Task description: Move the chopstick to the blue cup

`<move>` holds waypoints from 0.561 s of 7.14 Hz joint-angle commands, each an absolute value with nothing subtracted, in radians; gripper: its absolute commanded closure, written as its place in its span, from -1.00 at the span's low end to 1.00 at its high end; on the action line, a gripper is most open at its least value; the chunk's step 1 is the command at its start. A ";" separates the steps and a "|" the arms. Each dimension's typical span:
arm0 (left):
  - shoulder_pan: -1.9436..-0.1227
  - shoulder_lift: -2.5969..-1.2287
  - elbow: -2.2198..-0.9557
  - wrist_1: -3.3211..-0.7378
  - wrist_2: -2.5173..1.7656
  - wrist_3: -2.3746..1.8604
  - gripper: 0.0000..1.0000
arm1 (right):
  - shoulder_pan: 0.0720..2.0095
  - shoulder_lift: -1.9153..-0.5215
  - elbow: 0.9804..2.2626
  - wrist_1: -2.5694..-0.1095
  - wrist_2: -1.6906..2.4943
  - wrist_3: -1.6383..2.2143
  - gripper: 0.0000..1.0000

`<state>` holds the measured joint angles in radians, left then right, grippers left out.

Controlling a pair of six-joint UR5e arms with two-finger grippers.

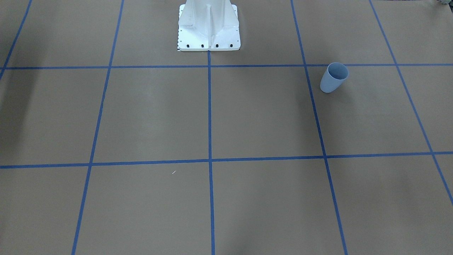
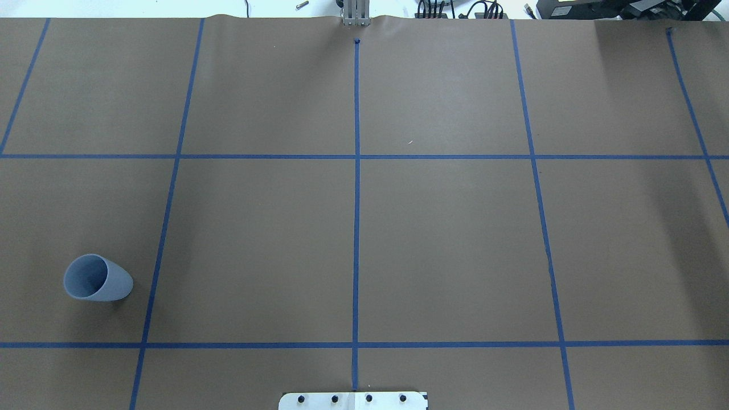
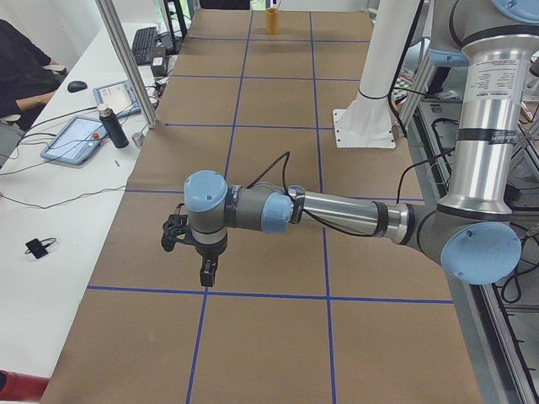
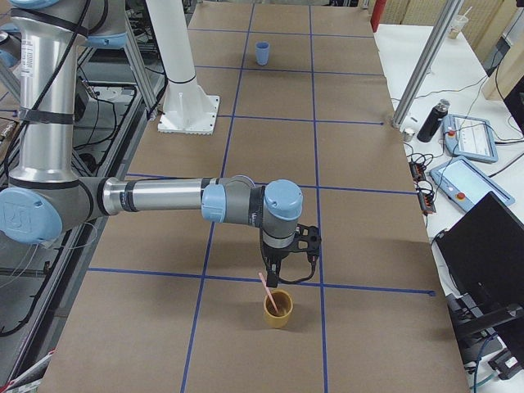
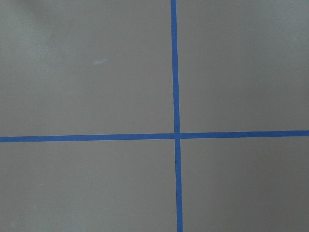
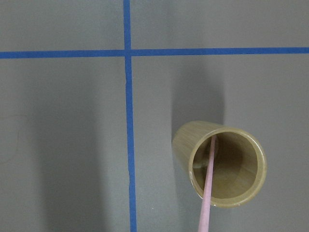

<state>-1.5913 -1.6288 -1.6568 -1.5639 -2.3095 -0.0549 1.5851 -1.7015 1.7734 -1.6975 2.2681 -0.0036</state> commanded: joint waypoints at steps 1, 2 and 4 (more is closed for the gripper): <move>-1.592 -1.629 -1.661 -1.563 -2.310 -0.057 -0.97 | 1.591 -1.698 1.767 -1.697 2.269 -0.005 -1.00; -1.591 -1.629 -1.658 -1.562 -2.309 -0.058 -0.97 | 1.595 -1.697 1.769 -1.697 2.272 -0.005 -1.00; -1.589 -1.615 -1.658 -1.565 -2.310 -0.057 -0.97 | 1.601 -1.697 1.775 -1.697 2.273 -0.005 -1.00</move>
